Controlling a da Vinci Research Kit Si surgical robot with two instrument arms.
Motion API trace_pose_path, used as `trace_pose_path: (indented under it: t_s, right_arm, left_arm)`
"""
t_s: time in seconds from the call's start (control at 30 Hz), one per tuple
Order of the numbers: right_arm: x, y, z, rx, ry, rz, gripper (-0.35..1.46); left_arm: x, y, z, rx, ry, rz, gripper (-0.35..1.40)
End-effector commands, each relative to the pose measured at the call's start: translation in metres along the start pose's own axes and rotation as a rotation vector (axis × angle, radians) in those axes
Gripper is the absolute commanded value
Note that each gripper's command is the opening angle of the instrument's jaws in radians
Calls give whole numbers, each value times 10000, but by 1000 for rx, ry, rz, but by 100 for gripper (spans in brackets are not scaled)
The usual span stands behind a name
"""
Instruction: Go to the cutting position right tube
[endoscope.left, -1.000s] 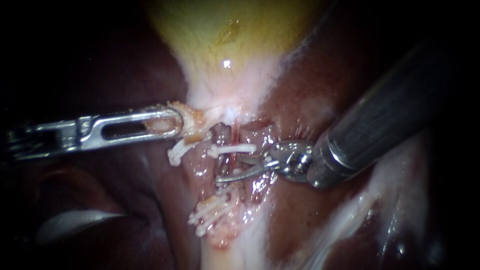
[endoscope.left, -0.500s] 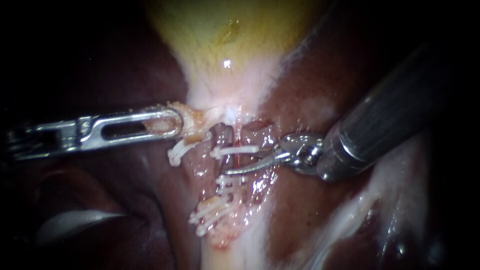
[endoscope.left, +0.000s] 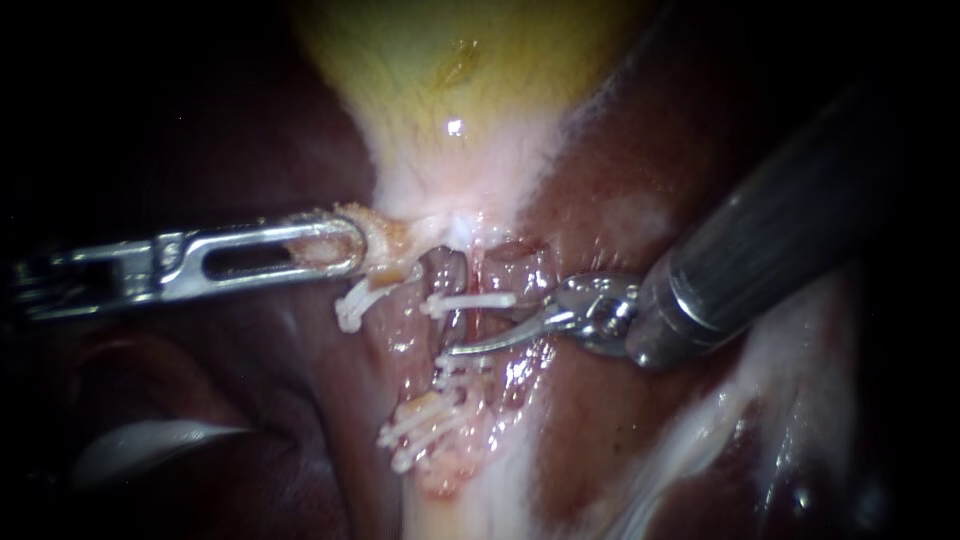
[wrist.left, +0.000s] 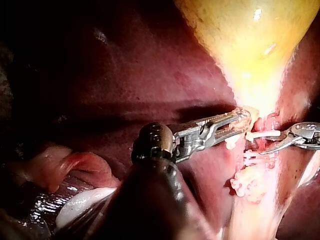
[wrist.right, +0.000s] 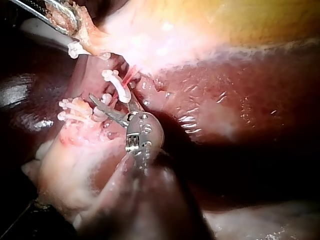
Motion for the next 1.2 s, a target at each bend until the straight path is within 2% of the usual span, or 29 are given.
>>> trace_pose_path:
  t_s: [0.03,0.33,0.63,1.2]
  right_arm:
    - [0,0,2,2,1,-3,142]
    - [2,1,13,67,41,4,142]
    - [4,-9,11,167,96,13,142]
    - [3,-17,-2,269,143,20,142]
  left_arm:
    - [0,0,0,0,0,0,-35]
    - [0,0,0,0,0,0,-35]
    - [0,0,0,0,0,0,-35]
    - [0,1,-1,-1,3,0,-35]
